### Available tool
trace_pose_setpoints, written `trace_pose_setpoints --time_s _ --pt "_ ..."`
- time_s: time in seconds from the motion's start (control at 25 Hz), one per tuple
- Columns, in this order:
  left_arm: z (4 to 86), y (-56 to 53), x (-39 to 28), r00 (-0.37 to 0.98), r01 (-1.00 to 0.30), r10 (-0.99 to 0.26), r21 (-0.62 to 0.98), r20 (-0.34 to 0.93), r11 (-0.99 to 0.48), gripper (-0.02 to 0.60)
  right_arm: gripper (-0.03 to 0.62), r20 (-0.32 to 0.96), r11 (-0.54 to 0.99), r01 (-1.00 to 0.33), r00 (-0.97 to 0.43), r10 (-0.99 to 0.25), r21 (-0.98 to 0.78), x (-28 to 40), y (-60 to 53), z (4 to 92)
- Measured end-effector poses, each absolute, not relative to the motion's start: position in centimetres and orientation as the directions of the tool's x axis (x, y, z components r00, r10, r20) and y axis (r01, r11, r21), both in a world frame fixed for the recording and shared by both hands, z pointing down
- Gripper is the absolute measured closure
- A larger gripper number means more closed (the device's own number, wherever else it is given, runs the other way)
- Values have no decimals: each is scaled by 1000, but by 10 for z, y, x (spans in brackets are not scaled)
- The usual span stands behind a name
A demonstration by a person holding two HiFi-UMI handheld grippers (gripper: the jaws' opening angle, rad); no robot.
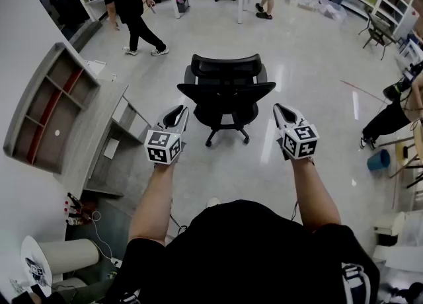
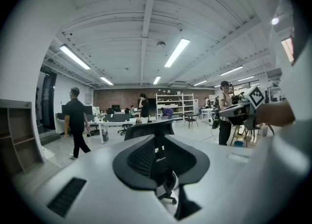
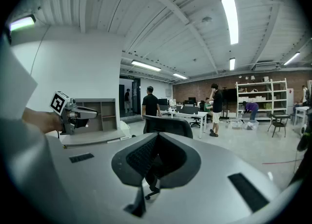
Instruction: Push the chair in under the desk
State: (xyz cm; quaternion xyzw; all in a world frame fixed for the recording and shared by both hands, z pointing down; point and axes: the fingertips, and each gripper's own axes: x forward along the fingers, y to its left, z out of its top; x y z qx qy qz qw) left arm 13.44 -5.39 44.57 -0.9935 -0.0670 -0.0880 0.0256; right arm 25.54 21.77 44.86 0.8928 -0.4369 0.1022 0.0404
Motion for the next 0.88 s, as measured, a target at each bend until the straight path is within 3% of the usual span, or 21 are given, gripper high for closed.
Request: trace_pose_setpoints --time_s 0.88 --pt "454 -142 148 961 226 222 -7 164 -974 515 599 206 -707 -707 692 -691 7 254 139 438"
